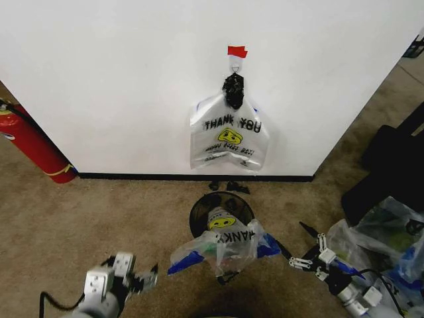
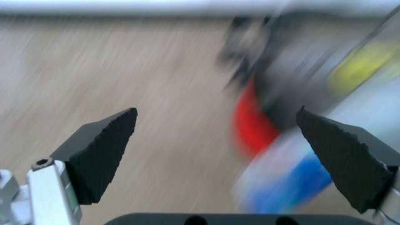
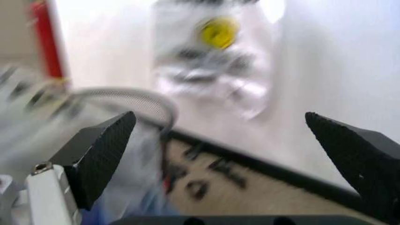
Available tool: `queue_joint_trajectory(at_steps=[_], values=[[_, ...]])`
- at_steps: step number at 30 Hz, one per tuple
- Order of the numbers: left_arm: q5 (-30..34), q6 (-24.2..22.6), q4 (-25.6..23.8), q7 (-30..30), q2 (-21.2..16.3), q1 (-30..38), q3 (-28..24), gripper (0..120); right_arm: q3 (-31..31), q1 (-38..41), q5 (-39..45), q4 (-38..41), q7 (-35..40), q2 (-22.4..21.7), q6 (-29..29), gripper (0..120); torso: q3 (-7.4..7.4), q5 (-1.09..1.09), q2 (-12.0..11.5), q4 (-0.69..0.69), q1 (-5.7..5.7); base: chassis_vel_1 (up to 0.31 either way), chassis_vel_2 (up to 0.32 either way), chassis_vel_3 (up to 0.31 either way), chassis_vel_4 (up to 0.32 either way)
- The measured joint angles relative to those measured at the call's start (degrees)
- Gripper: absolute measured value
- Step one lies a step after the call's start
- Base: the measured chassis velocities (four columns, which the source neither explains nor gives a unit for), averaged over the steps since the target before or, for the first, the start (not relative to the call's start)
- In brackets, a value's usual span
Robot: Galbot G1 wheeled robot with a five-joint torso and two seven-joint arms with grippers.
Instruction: Pick up the garbage bag from the wall and place it over the trash bin.
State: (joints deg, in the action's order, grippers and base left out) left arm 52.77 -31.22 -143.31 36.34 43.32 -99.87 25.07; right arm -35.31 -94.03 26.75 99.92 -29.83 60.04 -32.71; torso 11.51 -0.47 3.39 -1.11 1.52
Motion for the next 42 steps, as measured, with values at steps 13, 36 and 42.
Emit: queue_joint_trajectory(at_steps=[13,36,42], values=[[-0.78,10.23,7.21,-20.8,-1.88,25.45,-7.68,100,2.32,-5.53,-8.3,15.09,19.76,10.16,1.77,100,0.01,0.02,0.0,0.01,0.0,0.0,0.0,0.0,0.0],[-0.08,-1.5,44.4,-45.22,5.78,68.47,-38.18,99,-7.15,-18.98,-2.12,22.67,20.67,18.34,-1.47,100,0.01,0.02,0.0,0.0,0.01,0.0,0.0,0.0,0.0],[-6.39,-1.49,48.7,-52.59,5.84,71.47,-42.75,95,-7.43,-19.52,-0.64,22.68,20.93,18.26,-1.3,100,0.0,0.01,0.0,0.01,0.01,0.0,0.0,0.0,0.0]])
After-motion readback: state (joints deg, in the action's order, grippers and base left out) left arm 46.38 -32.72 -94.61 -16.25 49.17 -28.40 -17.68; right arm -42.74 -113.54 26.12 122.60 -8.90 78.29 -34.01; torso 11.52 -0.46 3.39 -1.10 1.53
